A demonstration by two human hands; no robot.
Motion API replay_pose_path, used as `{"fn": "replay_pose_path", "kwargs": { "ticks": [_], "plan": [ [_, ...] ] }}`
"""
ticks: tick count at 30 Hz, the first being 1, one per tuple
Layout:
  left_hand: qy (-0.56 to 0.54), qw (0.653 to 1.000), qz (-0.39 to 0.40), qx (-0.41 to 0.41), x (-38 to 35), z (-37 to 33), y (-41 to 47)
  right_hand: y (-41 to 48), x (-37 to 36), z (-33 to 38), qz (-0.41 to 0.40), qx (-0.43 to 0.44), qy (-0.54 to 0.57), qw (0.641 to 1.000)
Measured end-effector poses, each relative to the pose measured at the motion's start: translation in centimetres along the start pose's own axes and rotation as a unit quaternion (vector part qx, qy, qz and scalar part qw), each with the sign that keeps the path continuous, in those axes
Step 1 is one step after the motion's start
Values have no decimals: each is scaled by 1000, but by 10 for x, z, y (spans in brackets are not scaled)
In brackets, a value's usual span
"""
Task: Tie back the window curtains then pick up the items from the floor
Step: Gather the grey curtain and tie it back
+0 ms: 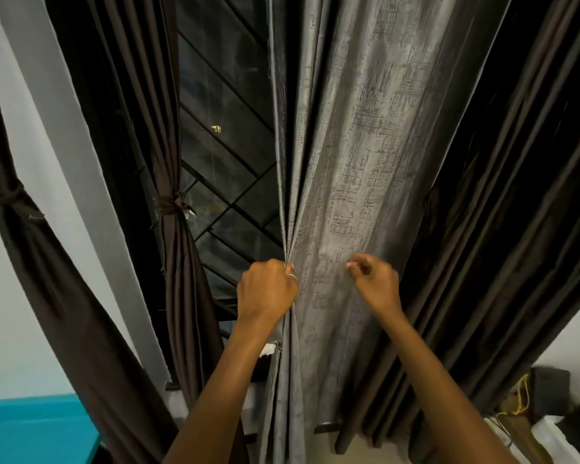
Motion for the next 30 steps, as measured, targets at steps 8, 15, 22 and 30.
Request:
{"fn": "replay_pose_path", "kwargs": {
  "ticks": [8, 15, 22, 30],
  "plan": [
    [-6, 1000, 2, 7, -9, -3, 4, 58, 19, -7, 30, -66, 25, 997],
    [3, 1000, -10, 8, -10, -2, 3, 80, 6, -21, 88, -62, 120, 987],
    [8, 999, -32, 27, -18, -10, 1, 64, 18, -35, 13, -4, 76, 997],
    [16, 997, -58, 52, -37, -36, 0, 14, 36, -51, -32, 39, 74, 996]
  ]
}}
Point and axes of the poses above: each hand's wrist, its own y-axis towards the middle knuckle, its own x-axis out of the back of the hand, z = x × y, the point moved 2 cm from there along y, towards the middle knuckle, and after that the axes turned 4 degrees about -z, right-handed, at the moved point
